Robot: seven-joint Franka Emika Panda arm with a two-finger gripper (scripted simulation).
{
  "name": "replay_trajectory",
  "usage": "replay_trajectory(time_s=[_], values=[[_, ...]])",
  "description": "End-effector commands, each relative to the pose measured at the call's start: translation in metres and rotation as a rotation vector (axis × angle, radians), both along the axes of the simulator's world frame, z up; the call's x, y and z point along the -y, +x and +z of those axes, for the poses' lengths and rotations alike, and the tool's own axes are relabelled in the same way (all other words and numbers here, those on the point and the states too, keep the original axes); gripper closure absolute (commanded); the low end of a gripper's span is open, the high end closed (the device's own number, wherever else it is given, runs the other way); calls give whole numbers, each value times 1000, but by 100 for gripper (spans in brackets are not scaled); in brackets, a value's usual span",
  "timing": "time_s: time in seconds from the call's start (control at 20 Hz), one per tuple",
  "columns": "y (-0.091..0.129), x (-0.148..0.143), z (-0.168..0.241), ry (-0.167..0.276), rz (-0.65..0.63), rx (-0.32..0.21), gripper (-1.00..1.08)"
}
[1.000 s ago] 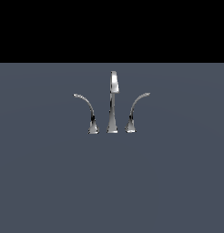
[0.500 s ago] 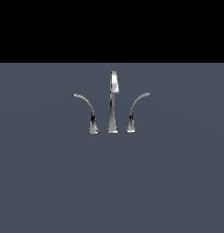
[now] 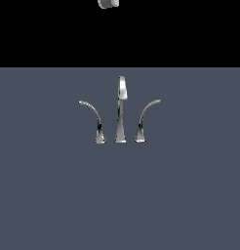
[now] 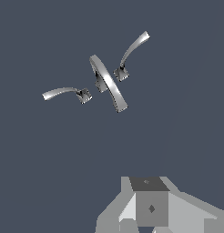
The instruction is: Turn on the faucet by rotating a designated handle.
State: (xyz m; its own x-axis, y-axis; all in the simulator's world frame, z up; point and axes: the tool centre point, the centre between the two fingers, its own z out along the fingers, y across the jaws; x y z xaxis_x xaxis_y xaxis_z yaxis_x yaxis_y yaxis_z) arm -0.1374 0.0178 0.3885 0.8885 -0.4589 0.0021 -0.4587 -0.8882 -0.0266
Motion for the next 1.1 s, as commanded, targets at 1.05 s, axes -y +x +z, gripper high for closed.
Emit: replay_trajectory(time_s=[1.05], values=[[157, 52, -132, -7, -603, -14, 108]])
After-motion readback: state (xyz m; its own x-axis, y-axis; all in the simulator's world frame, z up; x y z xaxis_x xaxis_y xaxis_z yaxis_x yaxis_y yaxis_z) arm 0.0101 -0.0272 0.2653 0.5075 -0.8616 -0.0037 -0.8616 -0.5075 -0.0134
